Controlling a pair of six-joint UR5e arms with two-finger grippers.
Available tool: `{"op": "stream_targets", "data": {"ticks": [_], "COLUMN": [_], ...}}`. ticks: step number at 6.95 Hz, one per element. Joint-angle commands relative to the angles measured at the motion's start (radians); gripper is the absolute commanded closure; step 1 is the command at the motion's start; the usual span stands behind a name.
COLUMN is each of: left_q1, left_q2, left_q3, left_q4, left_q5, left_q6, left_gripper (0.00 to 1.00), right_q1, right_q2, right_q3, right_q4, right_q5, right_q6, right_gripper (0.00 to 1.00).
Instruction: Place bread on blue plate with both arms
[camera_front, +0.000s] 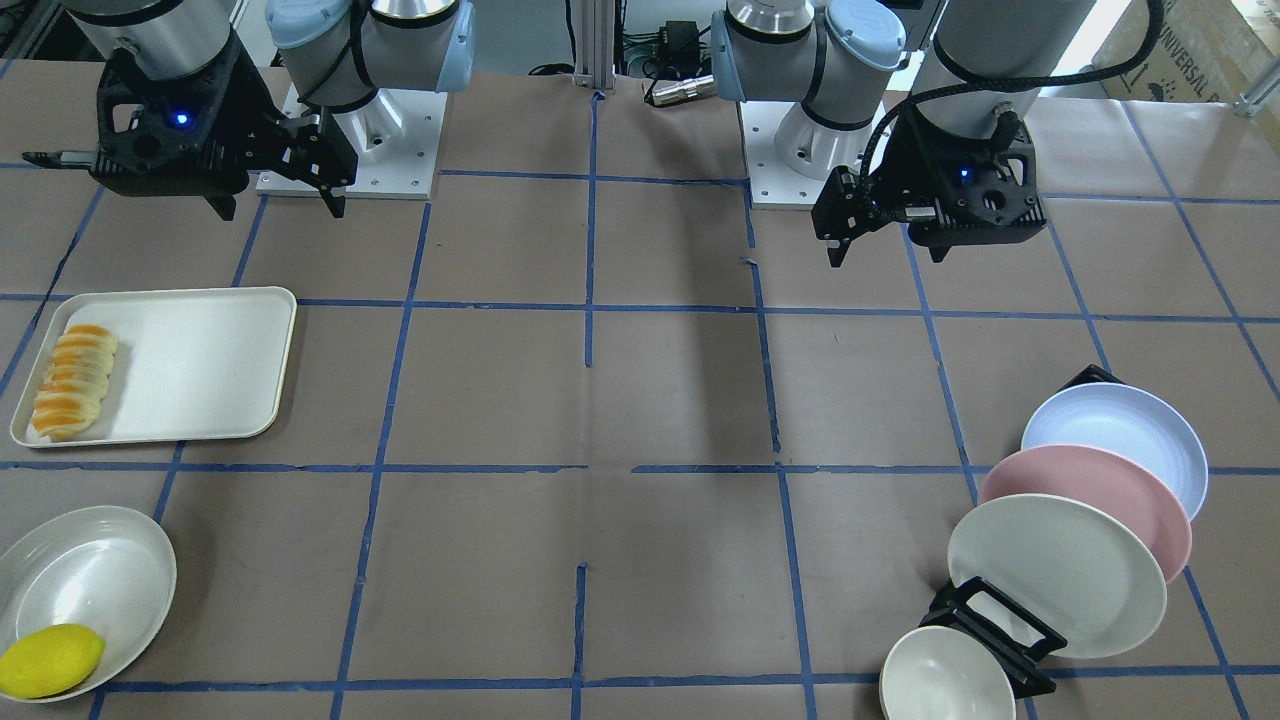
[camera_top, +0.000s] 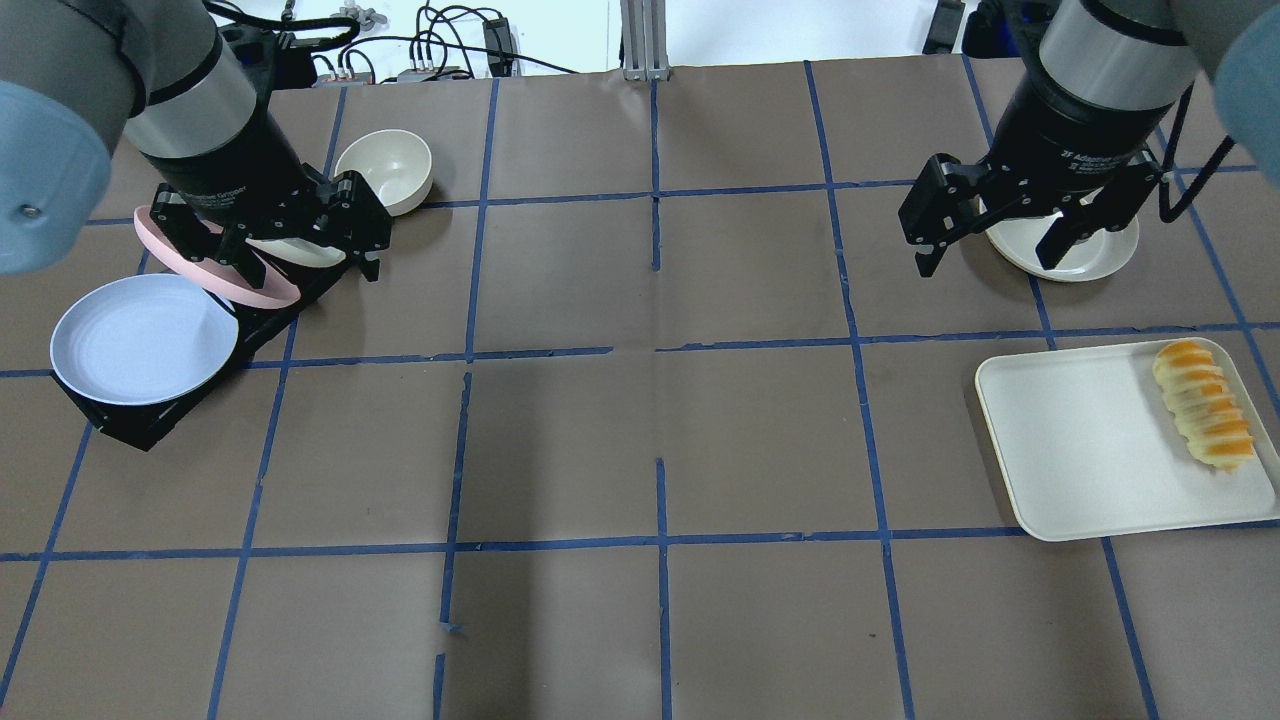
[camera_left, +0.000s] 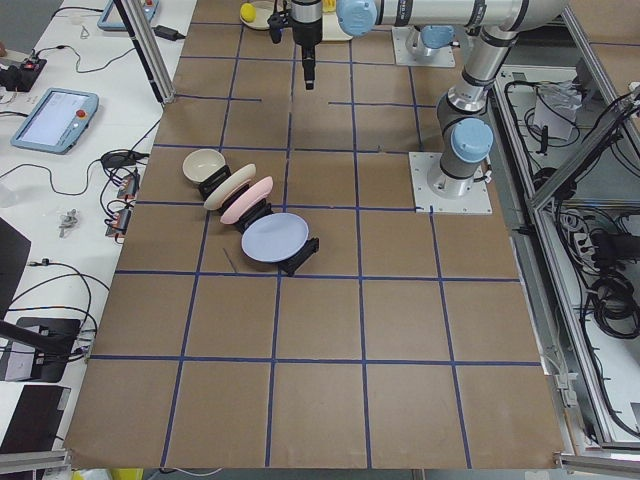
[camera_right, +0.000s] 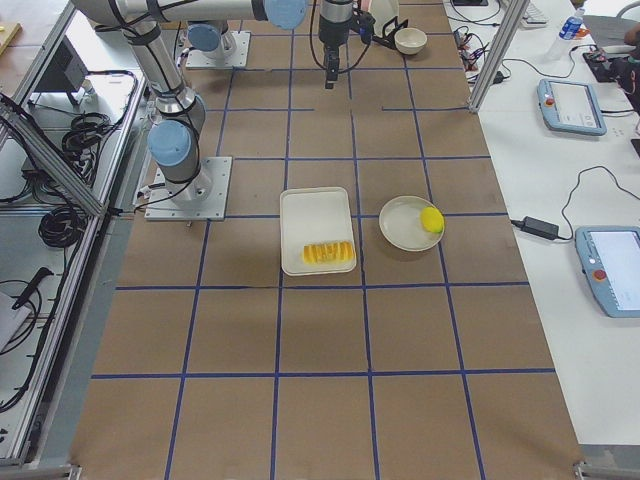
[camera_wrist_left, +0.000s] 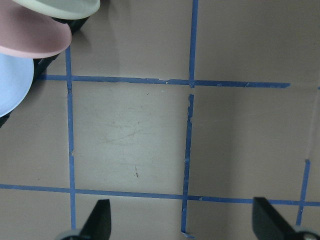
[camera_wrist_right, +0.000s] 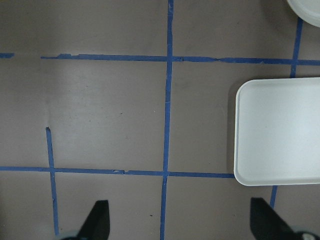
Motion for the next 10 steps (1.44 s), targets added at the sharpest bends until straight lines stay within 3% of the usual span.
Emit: {"op": "stream_targets", "data": {"ticks": [1,2,3,5,7,8,10], "left_q1": [0.000,0.000,0.000,0.000,0.002,0.000,0.005], "left_q2": [0.000,0.000,0.000,0.000,0.000,0.000,0.000], "left_q3": [0.001,0.000,0.000,0.000,0.000,0.000,-0.002], "left_q4": [0.000,0.000,0.000,0.000,0.000,0.000,0.000], "left_q5": [0.000,0.000,0.000,0.000,0.000,0.000,0.003], "left_q6": [0.002,0.002,0.002,0.002,0.009,0.009,0.015], "left_gripper": [0.00,0.00,0.00,0.00,0.00,0.00,0.00], "right_q1": [-0.035,-0.104,-0.197,-0.364,-0.474,-0.476,-0.477], "right_q2": [0.006,0.005,0.005,0.015,0.048,0.089,0.227], "right_q3": [0.016,0.053,0.091,0.186,0.362,0.438,0.469], "right_q4": [-0.032,-0.062,-0.095,-0.160,-0.445,-0.594,-0.746], "right_q5": [-0.021,-0.073,-0.058,-0.018,-0.032,-0.064,-0.133], "right_q6": [-0.007,-0.022,-0.138,-0.215,-0.356,-0.374,-0.465], "right_gripper": [0.03,0.09,0.12,0.09,0.08,0.08,0.09]}}
